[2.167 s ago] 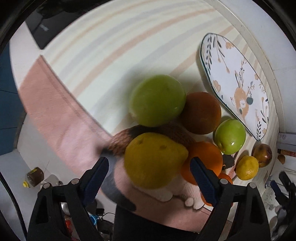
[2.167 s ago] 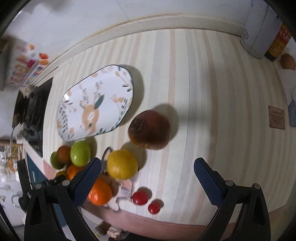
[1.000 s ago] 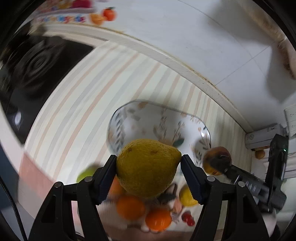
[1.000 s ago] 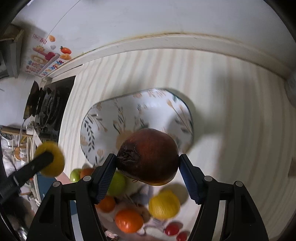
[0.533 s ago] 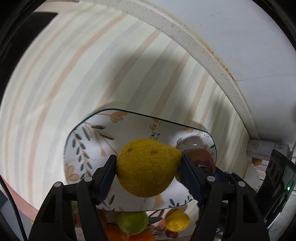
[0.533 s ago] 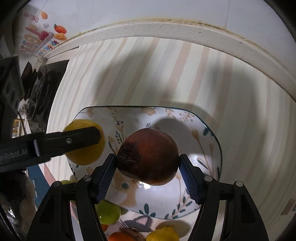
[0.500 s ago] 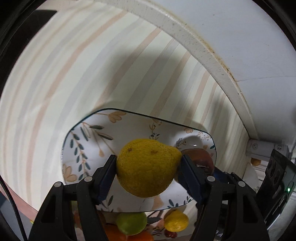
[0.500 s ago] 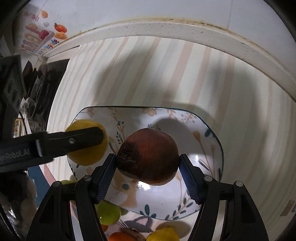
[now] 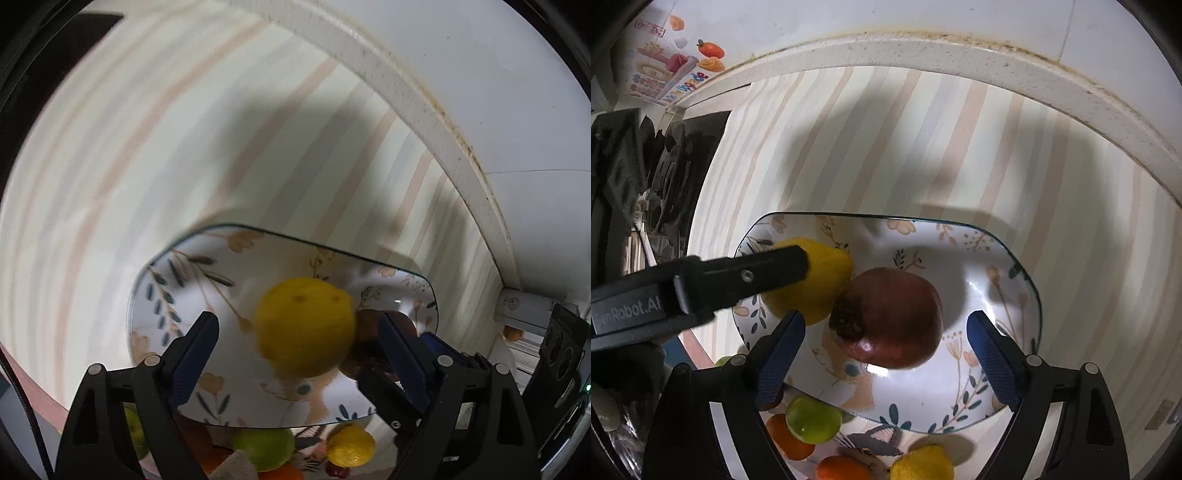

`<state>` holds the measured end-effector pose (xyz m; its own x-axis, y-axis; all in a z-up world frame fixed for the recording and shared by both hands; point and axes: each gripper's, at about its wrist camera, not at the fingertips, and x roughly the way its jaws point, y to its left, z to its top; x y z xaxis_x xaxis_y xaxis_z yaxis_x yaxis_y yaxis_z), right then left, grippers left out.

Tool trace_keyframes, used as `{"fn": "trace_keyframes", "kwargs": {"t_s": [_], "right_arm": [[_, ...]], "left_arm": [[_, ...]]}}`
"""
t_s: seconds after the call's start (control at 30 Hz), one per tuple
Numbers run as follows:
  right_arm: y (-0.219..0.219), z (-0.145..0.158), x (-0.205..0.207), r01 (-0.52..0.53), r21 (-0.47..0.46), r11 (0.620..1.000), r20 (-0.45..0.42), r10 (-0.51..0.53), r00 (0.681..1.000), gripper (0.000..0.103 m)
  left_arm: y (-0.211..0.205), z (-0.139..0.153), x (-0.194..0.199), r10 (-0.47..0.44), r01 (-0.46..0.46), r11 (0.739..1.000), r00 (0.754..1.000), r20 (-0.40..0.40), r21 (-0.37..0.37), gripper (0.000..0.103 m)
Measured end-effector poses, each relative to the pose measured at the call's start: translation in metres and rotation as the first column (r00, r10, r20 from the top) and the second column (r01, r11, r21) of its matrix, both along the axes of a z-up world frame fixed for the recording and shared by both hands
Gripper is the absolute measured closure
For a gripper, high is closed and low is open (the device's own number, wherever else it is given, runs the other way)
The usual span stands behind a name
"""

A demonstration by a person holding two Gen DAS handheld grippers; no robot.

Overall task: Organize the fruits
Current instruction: 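Carry pear and apple onto the white floral plate and open both tools, then raise both tools away from the plate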

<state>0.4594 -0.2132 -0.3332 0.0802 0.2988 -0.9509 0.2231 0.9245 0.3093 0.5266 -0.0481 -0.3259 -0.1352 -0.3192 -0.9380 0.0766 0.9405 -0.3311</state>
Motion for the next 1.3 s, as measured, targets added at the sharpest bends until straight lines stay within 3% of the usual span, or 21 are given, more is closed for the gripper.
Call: {"fn": "trace_keyframes", "kwargs": {"t_s": [0.13, 0.33, 0.53, 0.73, 1.03, 1.17, 1.3], "right_arm": [[0.001, 0.010, -0.009, 0.008, -0.053, 0.999, -0.001, -0.008, 1.000, 0.011], [0.003, 0.022, -0.039, -0.003, -0.125, 0.992, -0.018, 0.000, 1.000, 0.011], [0.000, 0.033, -0.078, 0.010, -0.146, 0.989, 0.009, -0.009, 1.000, 0.011], [0.002, 0.063, -0.111, 0.031, -0.196, 0.980, 0.091, -0.013, 0.996, 0.009], [0.008, 0.128, -0.160, 0.037, -0.227, 0.973, 0.235, 0.018, 0.972, 0.009], [0.009, 0.149, -0.182, 0.035, -0.234, 0.972, 0.270, 0.031, 0.962, 0.009], [0.008, 0.168, -0.206, 0.029, -0.229, 0.973, 0.299, 0.042, 0.953, 0.009]], "left_arm": [[0.008, 0.020, -0.006, -0.023, 0.019, 0.998, 0.997, 0.079, 0.054, 0.015], [0.018, 0.052, -0.046, -0.111, 0.052, 0.971, 0.963, 0.247, 0.232, 0.015], [0.036, 0.065, -0.091, -0.134, 0.040, 0.956, 0.940, 0.314, 0.289, 0.015], [0.032, 0.080, -0.126, -0.106, -0.004, 0.959, 0.922, 0.372, 0.284, 0.015], [0.038, 0.136, -0.174, -0.092, -0.038, 0.967, 0.872, 0.480, 0.253, 0.015], [0.039, 0.155, -0.196, -0.098, -0.049, 0.965, 0.845, 0.525, 0.259, 0.015], [0.040, 0.170, -0.219, -0.096, -0.050, 0.968, 0.833, 0.545, 0.246, 0.015]]}}
